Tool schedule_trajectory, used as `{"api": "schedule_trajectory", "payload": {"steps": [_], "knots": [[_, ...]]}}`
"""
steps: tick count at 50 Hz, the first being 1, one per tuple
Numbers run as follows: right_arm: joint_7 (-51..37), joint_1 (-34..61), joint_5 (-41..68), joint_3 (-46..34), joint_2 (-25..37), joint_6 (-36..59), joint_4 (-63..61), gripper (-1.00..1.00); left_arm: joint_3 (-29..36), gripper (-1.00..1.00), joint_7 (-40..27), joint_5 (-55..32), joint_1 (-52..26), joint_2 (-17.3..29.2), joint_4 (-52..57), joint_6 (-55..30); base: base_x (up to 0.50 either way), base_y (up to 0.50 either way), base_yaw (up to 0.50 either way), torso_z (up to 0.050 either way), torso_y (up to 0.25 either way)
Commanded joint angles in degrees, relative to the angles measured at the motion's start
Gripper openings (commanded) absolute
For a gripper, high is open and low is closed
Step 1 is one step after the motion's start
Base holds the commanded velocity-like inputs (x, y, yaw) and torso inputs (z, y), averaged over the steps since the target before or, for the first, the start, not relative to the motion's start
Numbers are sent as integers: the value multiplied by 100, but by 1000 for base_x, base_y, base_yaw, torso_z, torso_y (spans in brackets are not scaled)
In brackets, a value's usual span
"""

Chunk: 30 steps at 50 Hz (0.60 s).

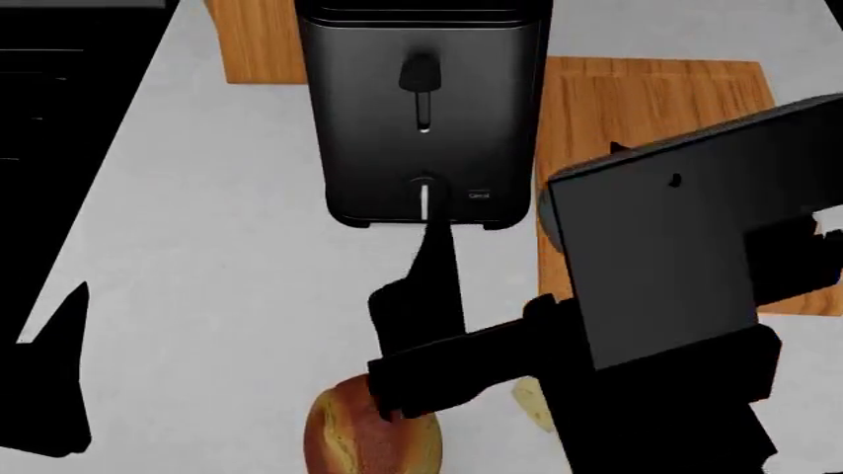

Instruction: Place the bread and cheese on the cutting board.

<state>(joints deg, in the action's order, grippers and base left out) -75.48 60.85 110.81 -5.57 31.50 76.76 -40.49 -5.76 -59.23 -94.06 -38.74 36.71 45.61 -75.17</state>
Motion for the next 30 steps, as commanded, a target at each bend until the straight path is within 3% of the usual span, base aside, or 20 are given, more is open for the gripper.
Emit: {"api": "schedule_trajectory", "payload": {"steps": [1, 19, 30], "knots": [[-1057, 792, 2307, -882, 500, -845, -143, 100, -78, 100, 141, -33, -370, -177, -372, 134, 0, 0, 0, 0, 0], [-883, 804, 2267, -2081, 181, -710, 142, 100, 31, 100, 294, 119, -217, -171, -306, 198, 0, 0, 0, 0, 0], [-774, 726, 2132, -2347, 71, -787, 184, 100, -16, 100, 511, 344, -30, -131, -254, 285, 0, 0, 0, 0, 0]]}}
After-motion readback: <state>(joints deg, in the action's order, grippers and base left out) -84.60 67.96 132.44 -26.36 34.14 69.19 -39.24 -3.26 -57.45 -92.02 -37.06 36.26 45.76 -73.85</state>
